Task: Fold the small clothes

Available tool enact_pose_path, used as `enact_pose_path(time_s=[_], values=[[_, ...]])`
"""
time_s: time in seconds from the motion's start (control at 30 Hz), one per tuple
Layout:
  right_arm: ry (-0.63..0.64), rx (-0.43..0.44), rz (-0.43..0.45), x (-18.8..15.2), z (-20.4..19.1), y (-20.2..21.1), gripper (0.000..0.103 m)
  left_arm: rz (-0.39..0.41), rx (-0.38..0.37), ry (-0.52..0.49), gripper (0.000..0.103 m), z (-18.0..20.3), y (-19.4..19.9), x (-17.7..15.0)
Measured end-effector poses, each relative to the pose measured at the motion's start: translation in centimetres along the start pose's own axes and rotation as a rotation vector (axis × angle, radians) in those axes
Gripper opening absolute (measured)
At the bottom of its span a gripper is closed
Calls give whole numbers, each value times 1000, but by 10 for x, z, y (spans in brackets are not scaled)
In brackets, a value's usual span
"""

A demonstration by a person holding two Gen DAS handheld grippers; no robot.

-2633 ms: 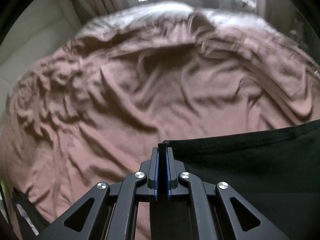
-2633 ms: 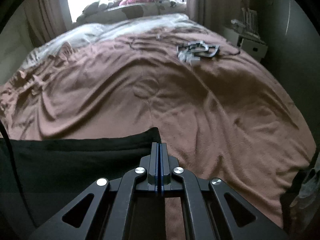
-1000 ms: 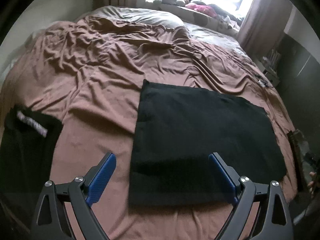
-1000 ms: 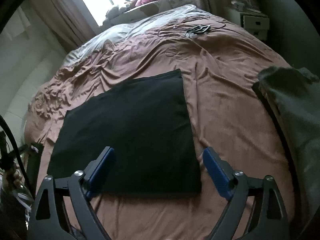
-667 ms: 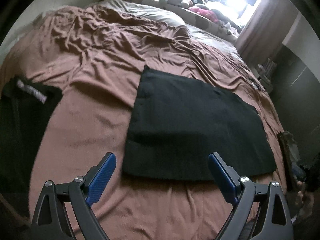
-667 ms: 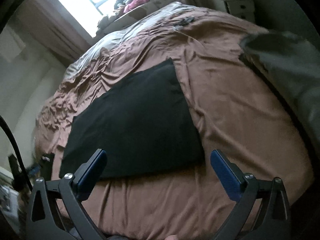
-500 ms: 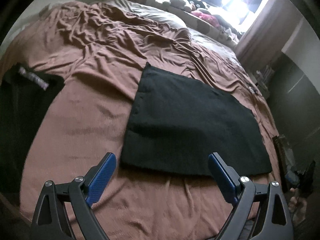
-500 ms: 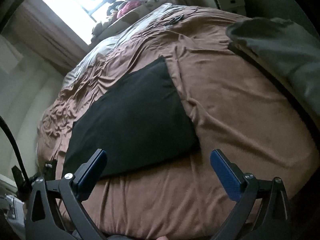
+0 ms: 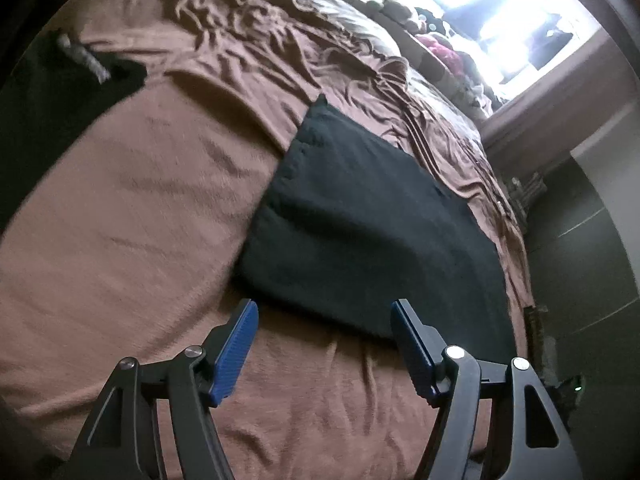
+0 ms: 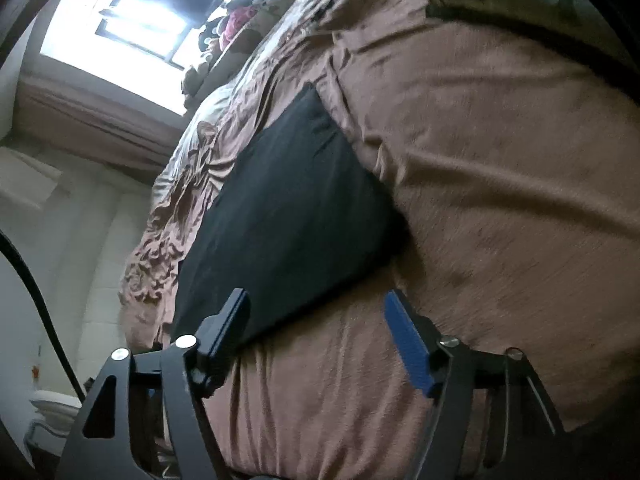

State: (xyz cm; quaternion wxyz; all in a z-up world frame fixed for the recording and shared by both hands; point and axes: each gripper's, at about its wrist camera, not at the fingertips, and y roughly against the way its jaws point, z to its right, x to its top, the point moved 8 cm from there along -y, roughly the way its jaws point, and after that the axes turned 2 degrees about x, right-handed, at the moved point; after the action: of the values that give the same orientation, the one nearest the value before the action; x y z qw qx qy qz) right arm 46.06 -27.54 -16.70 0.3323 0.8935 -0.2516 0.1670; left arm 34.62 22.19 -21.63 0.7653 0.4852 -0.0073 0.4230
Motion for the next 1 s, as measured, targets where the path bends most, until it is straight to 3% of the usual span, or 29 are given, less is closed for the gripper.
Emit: enact_pose_path(time_s=[0.2,0.3,0.43,0.6,0.83,0.93,1.0], values=[[-43,36,-38,-3,7,-26,47,-43,-15,79,58,-13,-23,-7],[-55,44,-40,1,6,-39,46,-54,-42,162,55,-22,-35,-10],[-86,-18,-42,2,14,-52,37,-38,-20,193,53,-31,-40,-9],[-134,-53,13,14,19,-56,36,-35,-3,214,53,-34,-50,-8],[-171,-38,63,23,24,-71,30,-5,44,218,51,-33,-59,3],[-198,-45,81,18,31,-65,15,16,61,246,40,-40,-58,6],[-242,-34,92,17,38,-62,11,34,66,266,31,-47,-55,6]])
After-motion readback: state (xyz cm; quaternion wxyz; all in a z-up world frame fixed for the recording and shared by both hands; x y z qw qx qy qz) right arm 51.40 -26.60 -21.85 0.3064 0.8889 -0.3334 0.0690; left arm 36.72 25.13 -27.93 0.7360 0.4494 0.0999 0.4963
